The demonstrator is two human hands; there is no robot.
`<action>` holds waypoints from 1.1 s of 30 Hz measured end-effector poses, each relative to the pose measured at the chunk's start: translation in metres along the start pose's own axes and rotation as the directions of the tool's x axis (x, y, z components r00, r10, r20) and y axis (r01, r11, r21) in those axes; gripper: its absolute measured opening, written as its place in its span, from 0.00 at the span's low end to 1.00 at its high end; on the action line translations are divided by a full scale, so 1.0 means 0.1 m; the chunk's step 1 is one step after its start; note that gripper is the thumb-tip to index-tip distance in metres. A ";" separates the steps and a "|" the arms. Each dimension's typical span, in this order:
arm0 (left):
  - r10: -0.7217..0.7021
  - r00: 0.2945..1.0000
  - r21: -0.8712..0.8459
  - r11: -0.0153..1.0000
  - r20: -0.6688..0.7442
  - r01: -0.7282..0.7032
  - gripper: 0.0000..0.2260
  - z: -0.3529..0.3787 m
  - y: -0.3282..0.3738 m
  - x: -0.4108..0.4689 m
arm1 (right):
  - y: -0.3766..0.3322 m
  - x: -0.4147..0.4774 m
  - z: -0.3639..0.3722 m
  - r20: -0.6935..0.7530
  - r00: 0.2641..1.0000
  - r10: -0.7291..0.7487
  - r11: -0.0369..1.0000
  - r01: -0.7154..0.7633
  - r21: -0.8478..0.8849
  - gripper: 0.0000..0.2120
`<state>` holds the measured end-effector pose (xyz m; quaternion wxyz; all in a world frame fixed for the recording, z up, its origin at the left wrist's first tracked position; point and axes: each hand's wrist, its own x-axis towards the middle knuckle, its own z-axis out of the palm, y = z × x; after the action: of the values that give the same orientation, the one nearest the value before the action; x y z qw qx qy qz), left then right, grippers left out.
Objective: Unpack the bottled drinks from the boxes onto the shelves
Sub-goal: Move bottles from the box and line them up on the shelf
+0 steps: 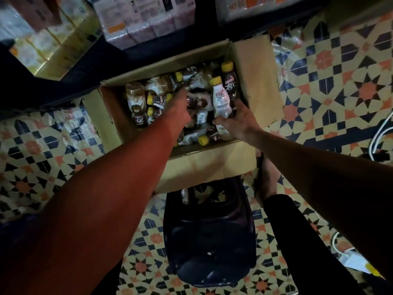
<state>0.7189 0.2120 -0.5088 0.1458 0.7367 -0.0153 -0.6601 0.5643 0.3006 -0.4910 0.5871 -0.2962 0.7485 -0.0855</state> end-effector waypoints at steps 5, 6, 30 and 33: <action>0.355 0.928 0.427 0.825 0.115 -0.369 0.08 -0.35 -0.17 -0.27 | -0.04 -0.29 0.06 -0.022 0.997 0.067 0.995 -0.065 0.079 0.29; 0.379 0.909 0.497 0.764 0.172 -0.412 0.09 -0.44 -0.21 -0.34 | -0.06 -0.37 0.07 -0.009 0.996 0.084 0.990 -0.082 0.114 0.29; 0.356 0.908 0.323 0.852 0.222 -0.413 0.48 -1.49 0.17 -3.85 | -1.54 -3.78 0.00 0.021 1.000 0.016 0.921 -0.022 0.389 0.18; 0.401 0.888 0.249 0.857 0.226 -0.451 0.32 -1.52 0.21 -4.38 | -1.82 -4.19 -0.10 0.006 1.000 -0.020 0.924 0.017 0.382 0.24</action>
<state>0.8154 0.3161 -0.0672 0.1754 0.6706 -0.2885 -0.6605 0.6745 0.3796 -0.0543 0.6363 -0.1837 0.7119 -0.2337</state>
